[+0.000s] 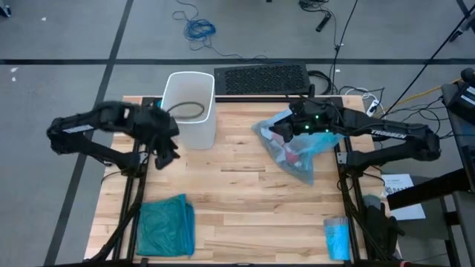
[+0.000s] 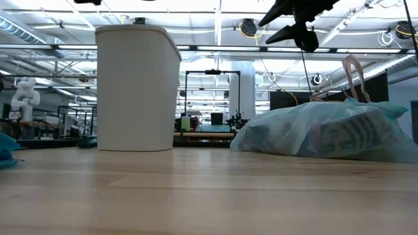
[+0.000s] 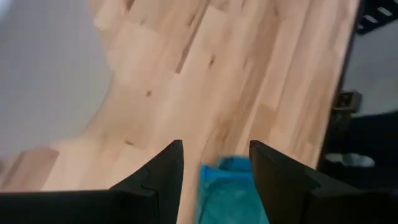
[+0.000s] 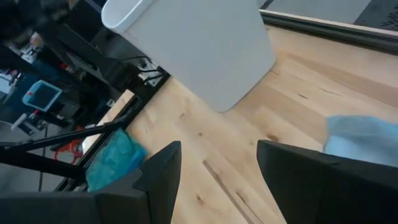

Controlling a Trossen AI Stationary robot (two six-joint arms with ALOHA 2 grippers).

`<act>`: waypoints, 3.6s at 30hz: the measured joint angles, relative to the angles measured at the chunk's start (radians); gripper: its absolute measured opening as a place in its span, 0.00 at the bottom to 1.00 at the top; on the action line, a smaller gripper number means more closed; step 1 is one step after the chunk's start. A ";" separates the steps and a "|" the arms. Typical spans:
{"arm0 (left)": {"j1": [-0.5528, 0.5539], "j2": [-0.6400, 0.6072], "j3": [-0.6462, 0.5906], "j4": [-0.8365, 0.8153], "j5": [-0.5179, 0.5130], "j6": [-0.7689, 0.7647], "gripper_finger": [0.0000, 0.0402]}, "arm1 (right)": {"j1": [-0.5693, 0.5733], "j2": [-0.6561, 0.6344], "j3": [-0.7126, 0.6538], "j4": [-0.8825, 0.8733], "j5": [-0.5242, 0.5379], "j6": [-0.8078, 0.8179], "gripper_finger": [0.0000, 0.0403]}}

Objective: Place trash/remove bag and relplace
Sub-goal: Insert the blue trash bag into the white trash bin

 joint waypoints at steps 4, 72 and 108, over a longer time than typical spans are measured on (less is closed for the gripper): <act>-0.136 -0.020 -0.114 0.042 -0.132 -0.172 0.44 | 0.000 -0.016 0.000 0.002 0.000 -0.015 0.50; -0.669 0.555 -0.492 0.586 -0.047 -0.930 0.20 | -0.047 -0.032 0.000 0.002 -0.163 -0.135 0.50; -0.019 0.131 -0.248 1.174 0.223 0.014 0.00 | 0.041 -0.005 0.001 0.151 -0.061 0.026 0.50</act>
